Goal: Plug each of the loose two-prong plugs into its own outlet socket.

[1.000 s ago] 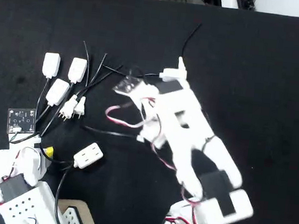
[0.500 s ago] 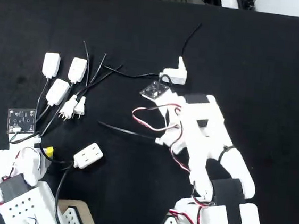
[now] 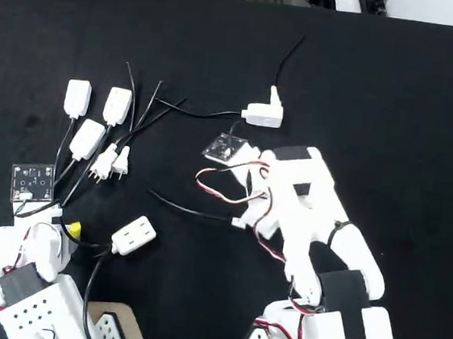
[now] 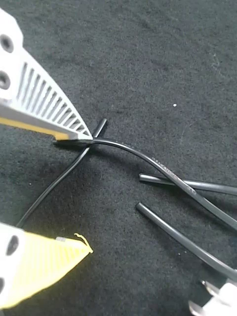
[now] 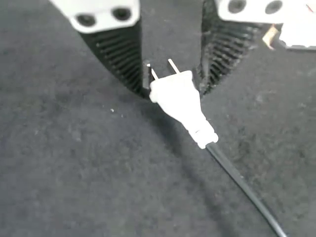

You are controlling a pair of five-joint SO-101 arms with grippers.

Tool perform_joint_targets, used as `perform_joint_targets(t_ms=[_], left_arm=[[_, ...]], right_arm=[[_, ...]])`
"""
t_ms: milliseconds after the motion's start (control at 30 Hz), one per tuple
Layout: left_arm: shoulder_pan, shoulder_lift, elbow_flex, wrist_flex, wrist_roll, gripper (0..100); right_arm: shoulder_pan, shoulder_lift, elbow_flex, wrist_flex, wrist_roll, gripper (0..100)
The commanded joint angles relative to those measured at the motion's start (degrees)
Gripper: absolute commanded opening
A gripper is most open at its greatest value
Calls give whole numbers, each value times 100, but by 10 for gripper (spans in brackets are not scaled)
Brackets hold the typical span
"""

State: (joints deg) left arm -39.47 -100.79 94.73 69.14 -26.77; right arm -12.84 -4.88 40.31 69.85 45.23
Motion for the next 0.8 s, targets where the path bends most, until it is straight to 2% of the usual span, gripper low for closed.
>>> perform_joint_targets(t_ms=[0, 133, 300, 433, 567, 767], left_arm=[[40, -26, -22, -62, -26, 310], [40, -26, -22, -62, -26, 310], [40, -26, -22, -62, -26, 310], [40, -26, -22, -62, -26, 310], [40, -26, -22, -62, -26, 310], [40, -26, -22, -62, -26, 310]], right_arm=[[-176, -40, 66, 88, 422, 110], [-176, -84, 48, 88, 598, 195], [-193, -40, -242, 123, 651, 191], [-510, -40, -356, 334, 949, 191], [-879, -40, -505, 457, 941, 191], [-1055, -31, -620, 448, 958, 191]])
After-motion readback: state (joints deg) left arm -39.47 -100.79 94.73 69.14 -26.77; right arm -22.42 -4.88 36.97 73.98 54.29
